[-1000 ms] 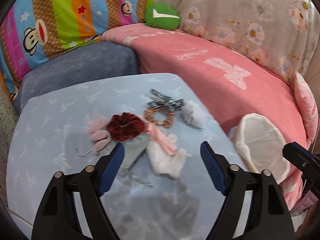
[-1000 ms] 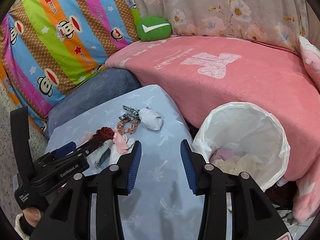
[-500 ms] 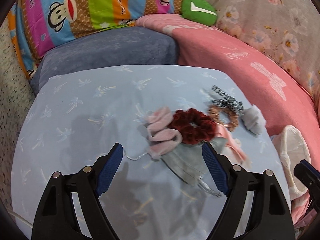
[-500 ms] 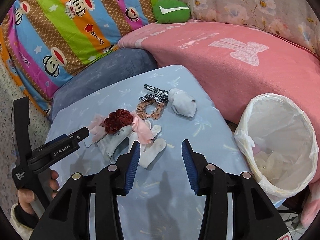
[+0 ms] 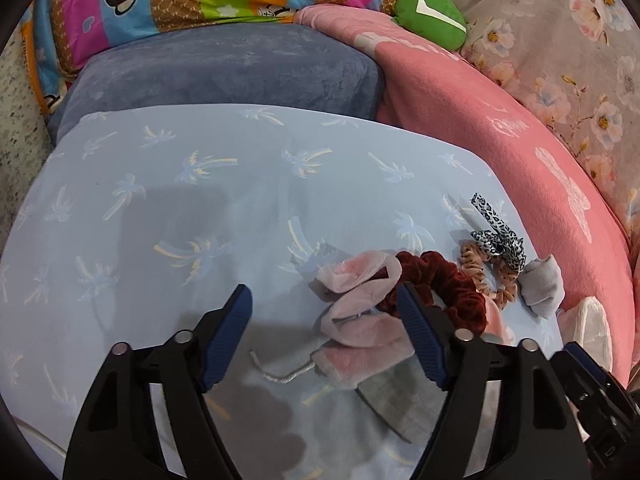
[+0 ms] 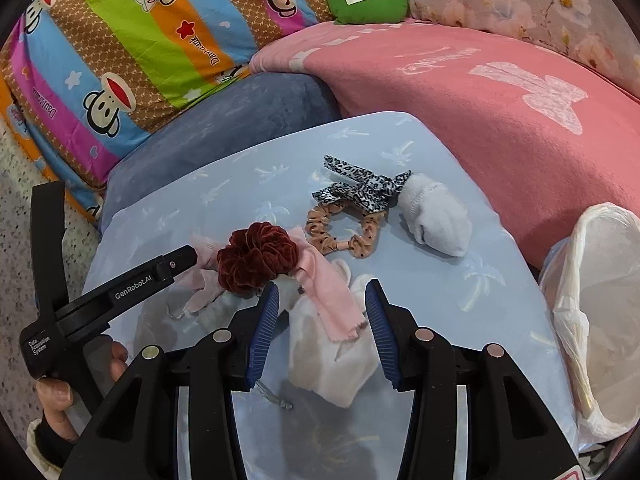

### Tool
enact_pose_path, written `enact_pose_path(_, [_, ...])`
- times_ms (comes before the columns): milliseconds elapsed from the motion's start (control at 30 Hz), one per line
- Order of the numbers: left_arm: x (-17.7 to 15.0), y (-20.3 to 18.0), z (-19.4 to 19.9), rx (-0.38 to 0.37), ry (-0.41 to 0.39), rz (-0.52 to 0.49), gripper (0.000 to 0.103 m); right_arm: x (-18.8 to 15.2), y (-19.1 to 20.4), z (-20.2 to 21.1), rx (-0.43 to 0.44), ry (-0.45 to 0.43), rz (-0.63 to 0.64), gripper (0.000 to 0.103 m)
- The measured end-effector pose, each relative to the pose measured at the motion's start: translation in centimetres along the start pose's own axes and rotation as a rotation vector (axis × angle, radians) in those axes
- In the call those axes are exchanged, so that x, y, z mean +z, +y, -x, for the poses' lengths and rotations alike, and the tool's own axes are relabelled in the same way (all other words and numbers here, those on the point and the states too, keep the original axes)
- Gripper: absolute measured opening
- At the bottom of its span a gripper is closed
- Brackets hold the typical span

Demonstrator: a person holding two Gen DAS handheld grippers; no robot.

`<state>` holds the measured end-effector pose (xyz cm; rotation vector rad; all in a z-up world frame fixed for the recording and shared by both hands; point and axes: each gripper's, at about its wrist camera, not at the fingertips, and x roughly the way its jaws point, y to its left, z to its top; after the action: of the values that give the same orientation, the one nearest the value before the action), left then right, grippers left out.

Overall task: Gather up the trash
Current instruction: 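Grasp the pink fabric strip with the left tool while the right tool grasps the red scrunchie, then carry the pink strip and red scrunchie to the bin with both tools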

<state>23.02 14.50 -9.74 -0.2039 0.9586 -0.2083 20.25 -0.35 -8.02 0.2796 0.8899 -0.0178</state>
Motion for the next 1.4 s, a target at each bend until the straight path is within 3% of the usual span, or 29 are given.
enact_pose_path(133, [0.1,0.2,-1.1,-0.018,0.028,0.008,0.055,0.8,1.4,-2.3,0.032,0.024,0.003,0.045])
enact_pose_path(233, [-0.2,0.4,-1.4,-0.057,0.049,0.012,0.041,1.1,2.3,-3.9,0.047,0.04,0.003,0.045])
enact_pose_path(300, [-0.3,0.4,-1.5,-0.066,0.052,0.01,0.023,1.3,2.7,-4.8,0.059,0.052,-0.001,0.045])
enact_pose_path(400, [-0.5,0.4,-1.7,-0.072,0.063,0.008,0.012,1.3,3.3,-6.2,0.067,0.078,-0.005,0.039])
enact_pose_path(500, [-0.5,0.3,-1.4,-0.064,0.052,0.004,0.011,1.0,3.7,-7.1,0.068,0.1,-0.004,0.019])
enact_pose_path(633, [-0.3,-0.1,-0.4,-0.064,0.031,0.001,0.01,0.7,3.6,-6.4,0.082,0.084,-0.02,0.01])
enact_pose_path(1000, [-0.3,-2.5,3.7,-0.091,-0.036,-0.026,0.01,1.1,2.7,0.3,0.091,-0.034,-0.031,0.008])
enact_pose_path(1400, [-1.2,-9.4,8.7,-0.186,-0.098,-0.126,0.01,1.0,-3.0,9.2,0.046,-0.173,-0.11,0.008])
